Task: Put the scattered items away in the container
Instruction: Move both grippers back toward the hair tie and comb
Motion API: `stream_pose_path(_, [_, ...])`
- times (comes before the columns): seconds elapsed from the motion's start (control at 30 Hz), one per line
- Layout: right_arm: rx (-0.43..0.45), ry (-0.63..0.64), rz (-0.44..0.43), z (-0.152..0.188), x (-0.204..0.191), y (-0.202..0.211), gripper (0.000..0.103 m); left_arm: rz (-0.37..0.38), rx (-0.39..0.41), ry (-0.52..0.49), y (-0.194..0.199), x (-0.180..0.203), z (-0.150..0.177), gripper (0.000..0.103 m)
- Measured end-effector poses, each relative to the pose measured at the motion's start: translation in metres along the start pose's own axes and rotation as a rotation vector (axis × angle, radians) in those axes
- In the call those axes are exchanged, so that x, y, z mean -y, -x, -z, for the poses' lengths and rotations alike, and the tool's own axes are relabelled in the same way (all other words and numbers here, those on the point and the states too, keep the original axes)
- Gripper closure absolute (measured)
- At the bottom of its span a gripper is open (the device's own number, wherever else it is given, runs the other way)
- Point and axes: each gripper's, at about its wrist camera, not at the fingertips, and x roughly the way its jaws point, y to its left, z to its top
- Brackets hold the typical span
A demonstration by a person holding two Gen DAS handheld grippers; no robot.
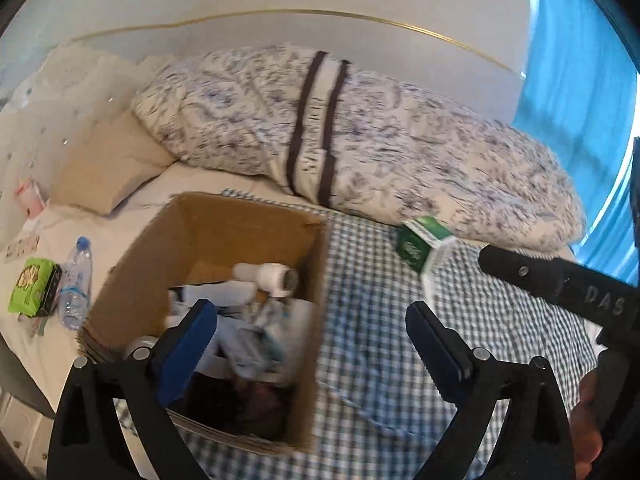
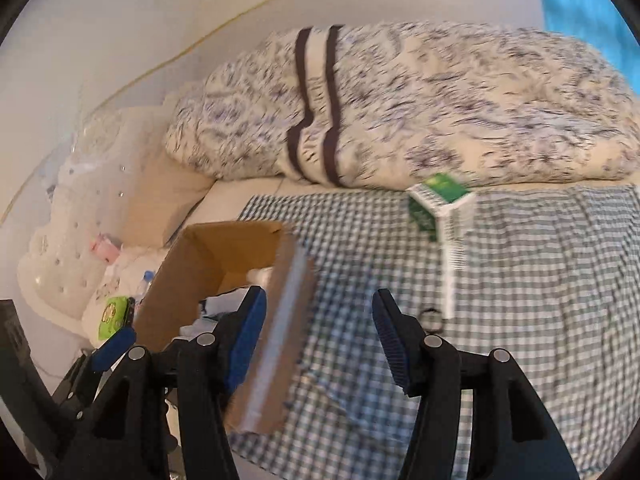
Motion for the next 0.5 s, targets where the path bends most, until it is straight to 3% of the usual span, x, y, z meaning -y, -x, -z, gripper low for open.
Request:
stream_pose_path(0.13, [0.014, -0.026, 0.053, 0.008, 0.051, 0.027, 0.047, 0.029, 0.003, -0.037, -0.001, 0.051, 0.01, 0.003])
stream_pose_path(0.33, [0.019, -0.068, 0.105, 0.03, 0.122, 0.047, 0.042, 0.09, -0.038, -0.084, -0.033, 0.116, 0.031, 0.002])
stream_pose_path(0.5, [0.015, -0.097, 0.137, 0.04, 0.165, 0.037, 0.042, 0.063, -0.088, -0.131, -0.08, 0.146, 0.048, 0.002])
